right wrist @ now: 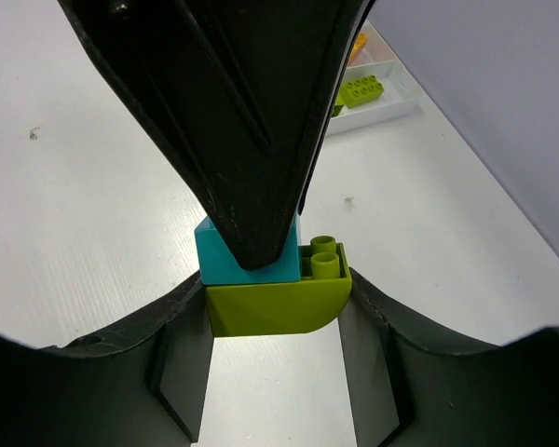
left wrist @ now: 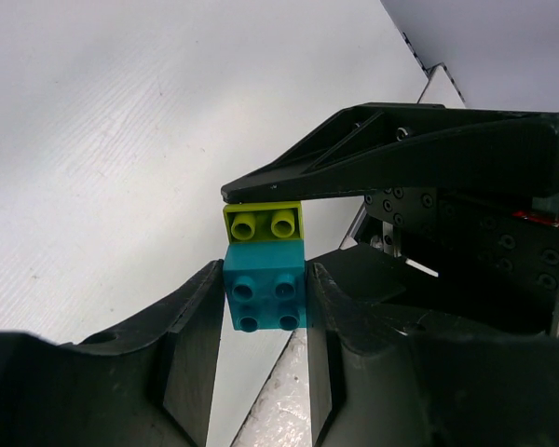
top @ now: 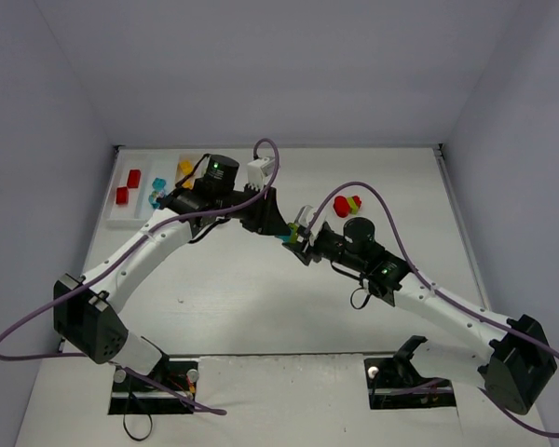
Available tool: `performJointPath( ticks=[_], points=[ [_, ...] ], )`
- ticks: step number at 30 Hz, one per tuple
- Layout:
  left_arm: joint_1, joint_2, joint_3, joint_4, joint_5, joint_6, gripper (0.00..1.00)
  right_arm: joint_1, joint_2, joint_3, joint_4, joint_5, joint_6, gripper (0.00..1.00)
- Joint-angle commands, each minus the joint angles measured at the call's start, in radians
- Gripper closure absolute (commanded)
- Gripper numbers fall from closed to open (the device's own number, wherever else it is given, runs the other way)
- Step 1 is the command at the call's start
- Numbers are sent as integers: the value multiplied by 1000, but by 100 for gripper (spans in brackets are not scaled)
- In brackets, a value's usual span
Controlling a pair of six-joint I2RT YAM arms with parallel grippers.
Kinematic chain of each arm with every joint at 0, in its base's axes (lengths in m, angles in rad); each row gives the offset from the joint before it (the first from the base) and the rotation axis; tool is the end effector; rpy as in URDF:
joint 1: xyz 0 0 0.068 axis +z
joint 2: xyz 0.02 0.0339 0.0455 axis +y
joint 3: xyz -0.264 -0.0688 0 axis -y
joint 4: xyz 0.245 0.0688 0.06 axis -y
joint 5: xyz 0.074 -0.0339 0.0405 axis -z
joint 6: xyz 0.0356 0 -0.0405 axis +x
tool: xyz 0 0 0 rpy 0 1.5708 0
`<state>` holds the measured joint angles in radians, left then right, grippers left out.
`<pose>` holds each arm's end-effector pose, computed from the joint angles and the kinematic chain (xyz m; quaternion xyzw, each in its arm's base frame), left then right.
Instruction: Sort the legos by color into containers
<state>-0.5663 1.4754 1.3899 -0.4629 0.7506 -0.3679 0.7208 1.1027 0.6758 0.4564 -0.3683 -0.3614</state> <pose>0.2650 -0.1972 0.3630 0.2588 0.7897 -0.4904 0.2625 0.1838 0.1785 0.3054 -0.4653 0.5193 0.2516 0.6712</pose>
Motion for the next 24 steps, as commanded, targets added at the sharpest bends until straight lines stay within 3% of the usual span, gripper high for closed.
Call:
performJointPath(
  ticks=[1,5,19,24],
  points=[
    [3,-35,34,38,20,15,96,0,-21,11,90,12,7,83],
    [14,-36,41,27,15,21,96,-1,-26,1,90,17,7,100],
    [201,-99,41,-14,46,23,96,-1,-14,-78,128,42,29,100],
    [307,-113,32,-65,-60,52,96,-1,-1,-87,146,35,39,100]
  ],
)
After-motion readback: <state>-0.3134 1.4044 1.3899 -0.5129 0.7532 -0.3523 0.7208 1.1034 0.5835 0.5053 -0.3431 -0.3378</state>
